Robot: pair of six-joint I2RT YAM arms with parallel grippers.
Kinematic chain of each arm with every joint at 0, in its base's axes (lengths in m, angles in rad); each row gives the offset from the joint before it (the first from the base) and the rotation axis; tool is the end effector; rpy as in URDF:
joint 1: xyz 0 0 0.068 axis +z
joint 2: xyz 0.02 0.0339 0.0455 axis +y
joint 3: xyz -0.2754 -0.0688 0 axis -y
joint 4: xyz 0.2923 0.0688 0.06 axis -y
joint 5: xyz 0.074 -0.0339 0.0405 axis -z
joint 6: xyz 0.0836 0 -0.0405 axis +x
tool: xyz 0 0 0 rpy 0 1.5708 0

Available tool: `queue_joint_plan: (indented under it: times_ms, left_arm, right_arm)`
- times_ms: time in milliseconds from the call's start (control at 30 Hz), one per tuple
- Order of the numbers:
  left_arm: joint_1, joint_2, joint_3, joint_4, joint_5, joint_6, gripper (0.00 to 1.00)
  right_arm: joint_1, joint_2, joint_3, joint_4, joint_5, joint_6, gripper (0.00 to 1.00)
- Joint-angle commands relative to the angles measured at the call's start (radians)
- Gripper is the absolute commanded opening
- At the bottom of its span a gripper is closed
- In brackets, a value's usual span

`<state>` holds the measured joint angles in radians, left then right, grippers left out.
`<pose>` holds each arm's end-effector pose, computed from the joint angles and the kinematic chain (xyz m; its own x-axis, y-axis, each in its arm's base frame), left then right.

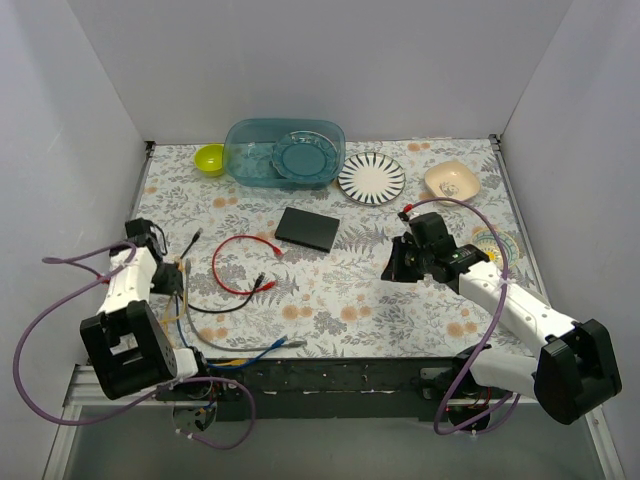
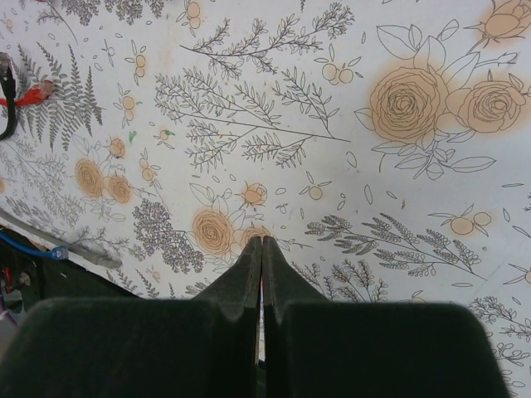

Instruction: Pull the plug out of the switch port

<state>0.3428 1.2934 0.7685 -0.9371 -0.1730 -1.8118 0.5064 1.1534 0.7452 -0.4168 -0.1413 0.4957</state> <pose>0.2255 0.0958 0.1284 0.5621 -0.8151 -0.1403 -0.8260 -0.5444 -0.1463 0.2626 0.1591 0.1891 -0.8332 0.0764 -0.5477 -0.1904 0.8903 0.4137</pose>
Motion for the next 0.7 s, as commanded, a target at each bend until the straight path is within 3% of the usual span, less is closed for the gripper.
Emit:
queue_joint_plan:
  times_ms: [0, 133, 167, 267, 400, 667]
  left_arm:
    - [-0.019, -0.013, 0.185, 0.033, 0.058, 0.100, 0.04]
    - [-0.203, -0.089, 0.193, 0.177, 0.171, 0.080, 0.06]
    - [-0.320, -0.121, 0.143, 0.299, 0.206, 0.060, 0.10]
    - [-0.528, -0.160, 0.059, 0.475, 0.253, -0.021, 0.14]
    - [-0.602, -0.014, 0.008, 0.463, 0.290, -0.026, 0.07]
    - [-0.559, 0.075, -0.043, 0.396, 0.198, -0.018, 0.01]
  right_arm:
    - [0.011, -0.011, 0.025, 0.018, -0.011, -0.008, 0.02]
    - [0.011, 0.008, 0.025, 0.030, -0.021, -0.008, 0.02]
    - [0.011, 0.011, 0.025, 0.035, -0.023, -0.006, 0.01]
    - [0.012, 0.029, 0.034, 0.044, -0.026, -0.005, 0.02]
    - [0.011, 0.051, 0.049, 0.041, -0.020, -0.005, 0.02]
    - [0.011, 0.060, 0.054, 0.056, -0.015, 0.018, 0.02]
